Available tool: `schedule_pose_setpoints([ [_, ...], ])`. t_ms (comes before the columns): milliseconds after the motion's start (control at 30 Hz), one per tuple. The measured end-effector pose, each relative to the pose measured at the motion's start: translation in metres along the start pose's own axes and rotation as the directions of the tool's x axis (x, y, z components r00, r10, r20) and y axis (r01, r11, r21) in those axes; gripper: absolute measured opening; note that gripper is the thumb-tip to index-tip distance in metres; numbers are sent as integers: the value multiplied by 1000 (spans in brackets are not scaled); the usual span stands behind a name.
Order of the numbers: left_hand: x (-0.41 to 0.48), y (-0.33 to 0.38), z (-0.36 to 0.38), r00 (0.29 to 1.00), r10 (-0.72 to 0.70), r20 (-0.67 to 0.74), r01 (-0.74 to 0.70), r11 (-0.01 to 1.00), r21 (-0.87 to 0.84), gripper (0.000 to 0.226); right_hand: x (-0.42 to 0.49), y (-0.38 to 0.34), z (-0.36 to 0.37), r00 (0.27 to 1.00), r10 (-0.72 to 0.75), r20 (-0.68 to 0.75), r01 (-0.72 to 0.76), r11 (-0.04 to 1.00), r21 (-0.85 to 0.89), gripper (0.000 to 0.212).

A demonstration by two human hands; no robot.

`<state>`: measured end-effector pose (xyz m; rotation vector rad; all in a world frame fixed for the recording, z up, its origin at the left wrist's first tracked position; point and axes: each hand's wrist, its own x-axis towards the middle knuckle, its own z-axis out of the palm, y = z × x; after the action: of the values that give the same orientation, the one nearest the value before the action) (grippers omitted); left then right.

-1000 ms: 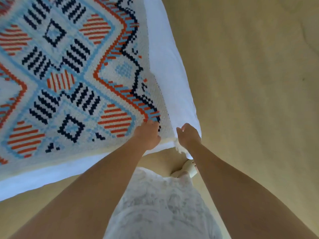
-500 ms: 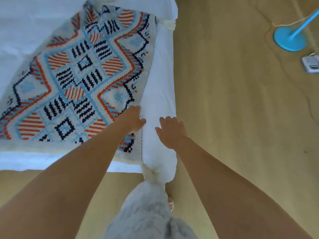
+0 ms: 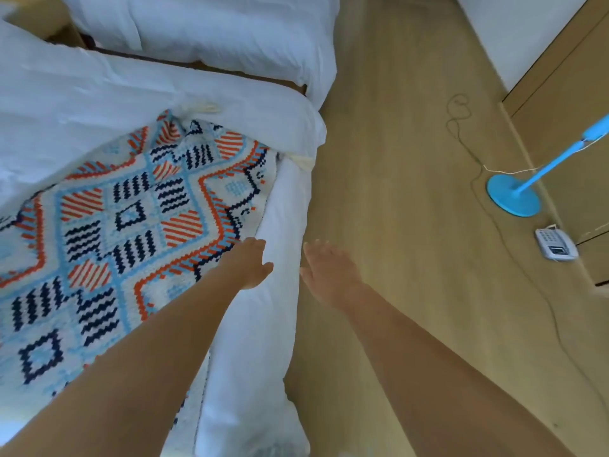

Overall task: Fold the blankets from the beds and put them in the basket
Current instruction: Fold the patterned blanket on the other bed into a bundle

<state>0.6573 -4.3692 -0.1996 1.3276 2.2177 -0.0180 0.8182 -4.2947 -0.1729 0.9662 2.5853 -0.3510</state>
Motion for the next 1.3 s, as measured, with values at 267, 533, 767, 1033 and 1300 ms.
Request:
schedule_pose_setpoints([
  [267, 90, 38, -50, 994, -102, -45, 99, 993, -65, 63, 89, 77, -43, 998, -45, 45, 44, 999, 30, 56],
  [533, 176, 78, -98, 939, -327, -104, 301, 931, -208, 65, 203, 156, -110, 966, -248, 68, 253, 965, -65, 57],
  [767, 205, 64, -127, 835, -544, -83, 488, 801, -346, 66, 300, 146, -166, 894, -440, 85, 448, 877, -172, 57],
  [1033, 281, -8, -190, 753, -648, -113, 540, 707, -458, 66, 422, 80, -209, 802, -591, 87, 595, 781, -190, 56],
  [1300, 349, -98, -253, 703, -706, -89, 567, 631, -530, 64, 540, 2, -264, 780, -618, 98, 625, 776, -85, 52],
])
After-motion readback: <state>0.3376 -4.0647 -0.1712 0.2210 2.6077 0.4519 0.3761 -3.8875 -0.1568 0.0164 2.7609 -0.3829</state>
